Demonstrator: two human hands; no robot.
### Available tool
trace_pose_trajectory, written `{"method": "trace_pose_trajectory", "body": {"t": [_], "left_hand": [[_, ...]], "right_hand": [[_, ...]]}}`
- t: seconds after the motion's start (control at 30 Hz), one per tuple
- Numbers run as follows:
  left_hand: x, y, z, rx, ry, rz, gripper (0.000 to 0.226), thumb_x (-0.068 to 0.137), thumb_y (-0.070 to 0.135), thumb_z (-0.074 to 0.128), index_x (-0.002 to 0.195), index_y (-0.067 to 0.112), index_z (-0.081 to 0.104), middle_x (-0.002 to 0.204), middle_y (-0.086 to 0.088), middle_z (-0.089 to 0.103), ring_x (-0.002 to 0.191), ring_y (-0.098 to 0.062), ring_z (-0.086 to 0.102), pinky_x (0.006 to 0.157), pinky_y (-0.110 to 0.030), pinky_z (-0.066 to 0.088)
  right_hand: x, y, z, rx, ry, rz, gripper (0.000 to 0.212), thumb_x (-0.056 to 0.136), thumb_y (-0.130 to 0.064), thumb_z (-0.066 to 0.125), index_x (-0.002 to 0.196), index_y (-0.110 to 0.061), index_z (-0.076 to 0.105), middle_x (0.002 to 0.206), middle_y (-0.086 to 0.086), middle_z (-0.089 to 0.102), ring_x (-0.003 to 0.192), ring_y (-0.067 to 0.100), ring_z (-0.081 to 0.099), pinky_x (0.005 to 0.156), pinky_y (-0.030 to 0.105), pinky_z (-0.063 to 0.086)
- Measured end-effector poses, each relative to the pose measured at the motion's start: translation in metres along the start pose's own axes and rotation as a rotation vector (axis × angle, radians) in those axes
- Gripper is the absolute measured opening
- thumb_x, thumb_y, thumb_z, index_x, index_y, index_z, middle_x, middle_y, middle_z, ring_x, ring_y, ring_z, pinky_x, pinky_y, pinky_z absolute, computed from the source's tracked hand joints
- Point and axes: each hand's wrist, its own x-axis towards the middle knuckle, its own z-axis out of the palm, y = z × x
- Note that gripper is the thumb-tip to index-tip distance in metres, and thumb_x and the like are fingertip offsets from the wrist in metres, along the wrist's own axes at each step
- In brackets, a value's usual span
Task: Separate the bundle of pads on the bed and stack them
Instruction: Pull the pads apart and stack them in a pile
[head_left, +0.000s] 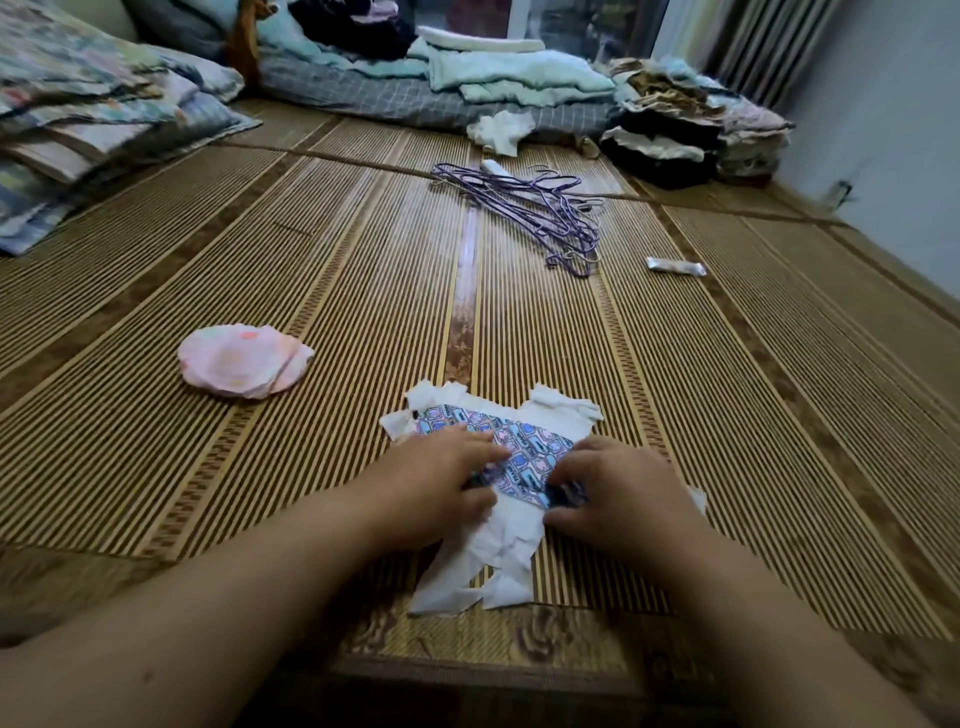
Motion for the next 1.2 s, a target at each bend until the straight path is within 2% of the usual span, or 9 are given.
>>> {"method": "trace_pose_trajectory", "body": {"t": [0.23, 0.37, 0.53, 0.67, 0.77, 0.87, 0.93, 1.07, 1.2], "left_hand": [[-0.001, -0.005, 0.000, 0.068, -0.035, 0.031, 0.046, 0.093, 0.034, 0.050, 0.139, 0.037, 0.042, 0.154, 0.013, 0.028, 0.141, -0.010, 0.022, 0.113, -0.049, 0.022], [-0.002, -0.002, -0.002, -0.004, 0.023, 0.040, 0.049, 0.090, 0.042, 0.054, 0.137, 0.034, 0.045, 0.147, 0.009, 0.043, 0.133, -0.011, 0.035, 0.105, -0.032, 0.028], [0.000, 0.004, -0.001, 0.091, 0.042, 0.044, 0.046, 0.089, 0.040, 0.055, 0.134, 0.032, 0.049, 0.136, 0.010, 0.052, 0.123, -0.011, 0.045, 0.099, -0.033, 0.037], [0.001, 0.002, -0.003, 0.088, 0.038, 0.053, 0.044, 0.089, 0.036, 0.055, 0.133, 0.030, 0.051, 0.138, 0.008, 0.052, 0.124, -0.012, 0.045, 0.099, -0.032, 0.036], [0.000, 0.002, -0.002, 0.067, 0.030, 0.044, 0.048, 0.088, 0.041, 0.056, 0.134, 0.032, 0.049, 0.139, 0.009, 0.051, 0.124, -0.011, 0.044, 0.101, -0.034, 0.035], [-0.001, 0.010, -0.004, 0.016, 0.122, 0.035, 0.059, 0.081, 0.048, 0.061, 0.136, 0.034, 0.044, 0.138, 0.010, 0.050, 0.125, -0.011, 0.043, 0.106, -0.043, 0.035], [-0.001, 0.018, -0.008, 0.004, 0.285, 0.034, 0.054, 0.079, 0.046, 0.065, 0.130, 0.033, 0.051, 0.129, 0.009, 0.058, 0.117, -0.013, 0.051, 0.101, -0.046, 0.041], [0.003, 0.019, -0.028, -0.087, 0.467, -0.029, 0.009, 0.081, 0.028, 0.063, 0.087, 0.028, 0.069, 0.075, 0.010, 0.066, 0.070, -0.012, 0.061, 0.066, -0.032, 0.051], [0.005, 0.005, -0.048, -0.289, 0.427, -0.083, 0.013, 0.081, 0.025, 0.063, 0.069, 0.021, 0.063, 0.060, 0.005, 0.059, 0.054, -0.012, 0.054, 0.052, -0.028, 0.046]], "right_hand": [[0.005, -0.001, 0.006, 0.005, 0.065, -0.002, 0.014, 0.079, -0.032, 0.060, 0.082, -0.022, 0.069, 0.094, -0.003, 0.062, 0.083, 0.019, 0.061, 0.066, 0.029, 0.047], [0.007, 0.000, -0.006, 0.143, 0.213, 0.028, 0.010, 0.078, -0.026, 0.061, 0.079, -0.017, 0.067, 0.087, 0.000, 0.066, 0.080, 0.019, 0.059, 0.067, 0.032, 0.047], [0.005, -0.006, -0.007, 0.054, -0.086, -0.024, 0.028, 0.074, -0.037, 0.069, 0.101, -0.030, 0.064, 0.109, -0.010, 0.057, 0.094, 0.013, 0.057, 0.079, 0.032, 0.051], [0.010, -0.008, 0.003, -0.032, 0.074, -0.021, 0.008, 0.077, -0.030, 0.062, 0.079, -0.022, 0.060, 0.090, -0.003, 0.060, 0.076, 0.020, 0.057, 0.057, 0.028, 0.039], [0.009, -0.008, 0.004, -0.050, 0.168, -0.021, 0.013, 0.080, -0.029, 0.056, 0.070, -0.021, 0.056, 0.075, -0.001, 0.060, 0.065, 0.020, 0.052, 0.053, 0.029, 0.033], [0.005, -0.008, -0.006, 0.144, 0.367, -0.054, 0.012, 0.086, -0.021, 0.058, 0.078, -0.014, 0.063, 0.065, 0.001, 0.061, 0.054, 0.015, 0.052, 0.046, 0.026, 0.034], [0.002, -0.011, -0.019, 0.285, 0.493, -0.074, 0.010, 0.089, -0.017, 0.059, 0.080, -0.016, 0.062, 0.062, -0.006, 0.057, 0.053, 0.002, 0.051, 0.043, 0.013, 0.034], [-0.004, -0.011, -0.045, 0.559, 0.618, -0.012, 0.014, 0.091, -0.018, 0.057, 0.080, -0.027, 0.055, 0.067, -0.015, 0.057, 0.064, -0.004, 0.058, 0.049, 0.008, 0.043], [-0.013, 0.003, -0.066, 0.875, 0.586, 0.157, 0.017, 0.093, -0.021, 0.054, 0.078, -0.027, 0.058, 0.072, -0.007, 0.060, 0.055, -0.003, 0.060, 0.039, 0.014, 0.046]]}}
